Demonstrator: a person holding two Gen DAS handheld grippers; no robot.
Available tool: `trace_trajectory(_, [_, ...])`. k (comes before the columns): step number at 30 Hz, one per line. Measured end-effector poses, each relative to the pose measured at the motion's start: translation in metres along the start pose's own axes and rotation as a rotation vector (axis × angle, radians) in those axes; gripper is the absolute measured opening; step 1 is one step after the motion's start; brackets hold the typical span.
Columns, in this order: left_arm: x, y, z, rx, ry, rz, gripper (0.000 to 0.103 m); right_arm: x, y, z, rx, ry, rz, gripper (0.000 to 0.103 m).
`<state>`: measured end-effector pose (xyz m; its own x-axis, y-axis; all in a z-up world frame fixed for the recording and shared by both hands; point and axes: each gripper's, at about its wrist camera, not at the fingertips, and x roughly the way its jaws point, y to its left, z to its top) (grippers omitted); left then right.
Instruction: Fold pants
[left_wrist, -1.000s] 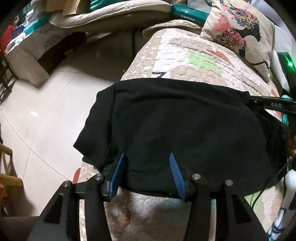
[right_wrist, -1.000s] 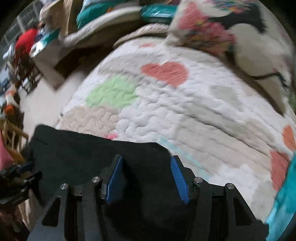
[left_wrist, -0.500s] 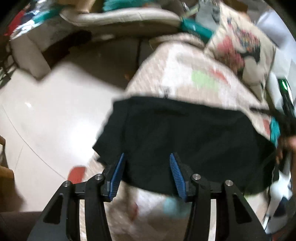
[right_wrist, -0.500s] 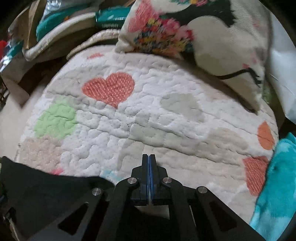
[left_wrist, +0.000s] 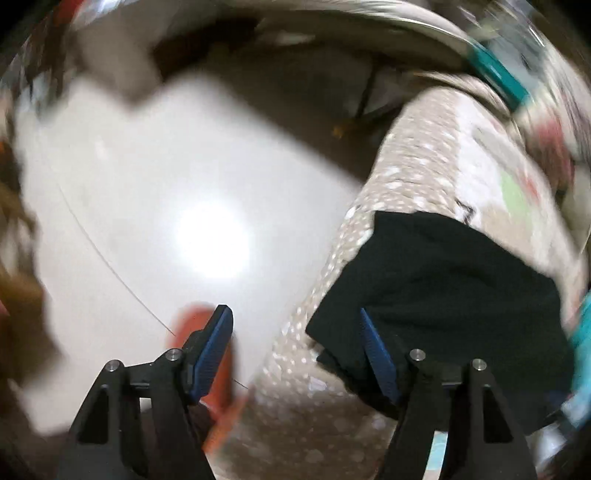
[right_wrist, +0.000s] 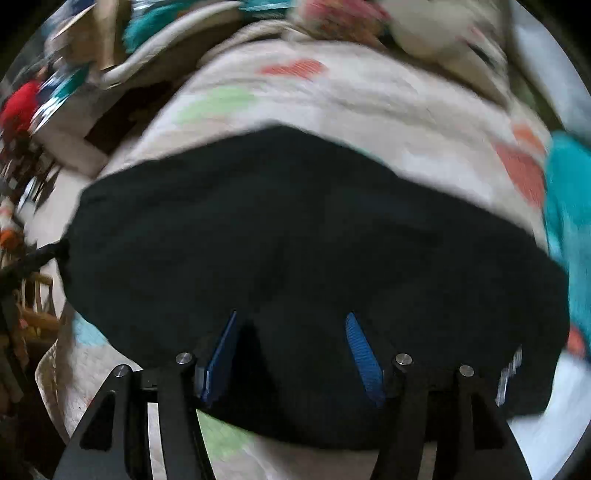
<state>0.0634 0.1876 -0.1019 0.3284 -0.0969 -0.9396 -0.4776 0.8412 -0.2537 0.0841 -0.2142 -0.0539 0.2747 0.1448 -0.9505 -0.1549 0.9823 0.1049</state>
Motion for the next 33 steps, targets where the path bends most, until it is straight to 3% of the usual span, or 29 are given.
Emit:
trace_trajectory(3, [0.001,-0.003,-0.006,-0.021,-0.004,-0.033,0.07,-0.01,-0.01,-0.001,0.051,-0.026,0.02,0.065])
trace_trajectory(6, [-0.005,0.004,-0.007,-0.04,-0.013,-0.087,0.07,-0.021,0.006,0.003,0.004,-0.064,0.025,0.065])
trace_trajectory(13, [0.013,0.04,-0.011,-0.296,0.136,-0.304,0.07,-0.019,0.058,0.002,-0.169,-0.078,0.012,0.067])
trace_trajectory(16, [0.01,0.036,-0.012,-0.318,0.135,-0.396,0.07,-0.005,0.055,-0.004,-0.135,-0.055,0.026,0.067])
trace_trajectory(18, [0.002,0.024,-0.013,-0.276,0.12,-0.46,0.07,0.001,0.045,-0.008,-0.111,-0.049,0.011,0.067])
trace_trajectory(20, [-0.009,0.005,-0.012,-0.199,0.079,-0.483,0.07,0.0,0.027,-0.014,-0.051,-0.06,-0.007,0.067])
trace_trajectory(23, [-0.023,-0.016,-0.009,-0.121,0.027,-0.494,0.07,-0.013,-0.018,-0.018,0.104,-0.078,0.079,0.059])
trace_trajectory(24, [-0.024,-0.019,-0.009,-0.11,0.019,-0.492,0.07,-0.016,-0.029,-0.021,0.153,-0.087,0.072,0.055])
trace_trajectory(25, [-0.028,-0.019,-0.01,-0.099,0.013,-0.487,0.07,-0.021,-0.049,-0.025,0.21,-0.097,-0.091,0.057])
trace_trajectory(27, [-0.029,-0.02,-0.01,-0.098,0.014,-0.488,0.07,-0.025,-0.077,-0.031,0.258,-0.11,-0.235,0.056])
trace_trajectory(28, [-0.029,-0.02,-0.01,-0.1,0.011,-0.486,0.07,-0.031,-0.097,-0.034,0.341,-0.119,-0.198,0.048])
trace_trajectory(30, [-0.03,-0.02,-0.009,-0.107,0.008,-0.487,0.07,-0.06,-0.129,-0.043,0.53,-0.244,0.002,0.049])
trace_trajectory(31, [-0.03,-0.021,-0.009,-0.11,0.008,-0.488,0.07,-0.08,-0.138,-0.046,0.565,-0.322,-0.012,0.052])
trace_trajectory(33, [-0.03,-0.024,-0.008,-0.109,0.006,-0.489,0.07,-0.1,-0.145,-0.044,0.54,-0.365,-0.117,0.058])
